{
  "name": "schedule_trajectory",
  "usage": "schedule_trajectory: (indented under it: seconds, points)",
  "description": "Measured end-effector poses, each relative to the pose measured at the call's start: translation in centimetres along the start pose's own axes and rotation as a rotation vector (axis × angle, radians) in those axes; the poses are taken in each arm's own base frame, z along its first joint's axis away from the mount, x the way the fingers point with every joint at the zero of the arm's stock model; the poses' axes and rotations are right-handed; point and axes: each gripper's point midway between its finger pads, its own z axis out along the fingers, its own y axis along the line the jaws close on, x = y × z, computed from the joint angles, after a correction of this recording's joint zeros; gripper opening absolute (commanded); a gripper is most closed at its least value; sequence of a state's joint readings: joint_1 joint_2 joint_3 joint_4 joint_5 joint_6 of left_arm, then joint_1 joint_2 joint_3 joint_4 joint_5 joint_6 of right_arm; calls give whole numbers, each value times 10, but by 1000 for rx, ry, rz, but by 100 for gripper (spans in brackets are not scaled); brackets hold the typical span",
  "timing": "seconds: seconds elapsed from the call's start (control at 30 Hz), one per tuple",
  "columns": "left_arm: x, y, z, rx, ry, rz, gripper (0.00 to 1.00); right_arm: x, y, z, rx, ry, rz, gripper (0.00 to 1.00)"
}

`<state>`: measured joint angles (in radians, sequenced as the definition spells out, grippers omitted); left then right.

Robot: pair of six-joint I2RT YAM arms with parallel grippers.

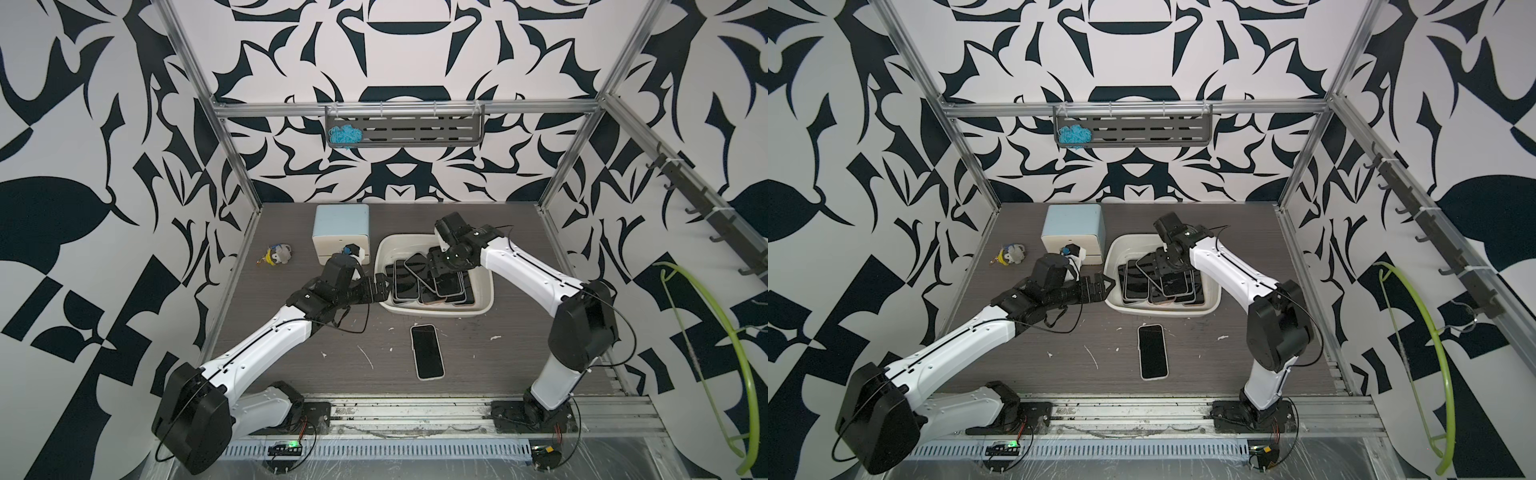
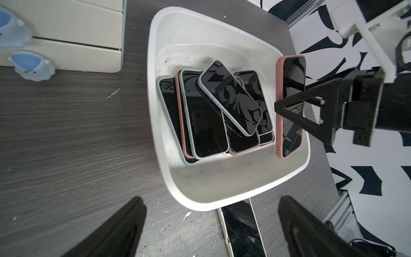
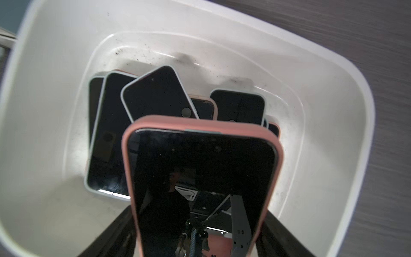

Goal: Take the phone out of the storage box
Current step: Pick up the phone from the storage box, then place the phone at the center of the board.

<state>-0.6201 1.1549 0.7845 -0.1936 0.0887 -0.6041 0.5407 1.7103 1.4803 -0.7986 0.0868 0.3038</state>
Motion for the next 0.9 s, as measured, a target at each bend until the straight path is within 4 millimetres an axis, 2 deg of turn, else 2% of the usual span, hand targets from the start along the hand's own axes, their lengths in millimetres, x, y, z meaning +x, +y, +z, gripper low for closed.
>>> schedule_trajectory:
  seconds: [0.1,0.17,0.23,0.37,0.47,0.53,0.63,0.73,0.9]
  points:
    - [6,-5,-6,21,-10,23,100,9,-1,-22,-28,-15,41,68]
    - [9,-7,-10,32,-17,33,100,22,-3,-36,-44,-15,71,67]
    - [13,-6,-13,42,-24,39,100,41,-6,-51,-61,-5,105,67]
    - [19,-3,-18,44,-32,48,100,84,-10,-66,-82,20,156,66]
    - [19,-2,-20,47,-44,56,100,127,-6,-63,-88,80,154,66]
    - [18,-4,-22,51,-50,61,100,157,-2,-56,-83,137,147,66]
    - [17,-5,-24,55,-57,66,100,192,0,-43,-63,211,140,66]
    - [16,-6,-26,59,-64,71,100,213,-1,-35,-40,257,139,66]
    - [12,-7,-31,62,-82,80,100,225,3,-25,-14,281,125,66]
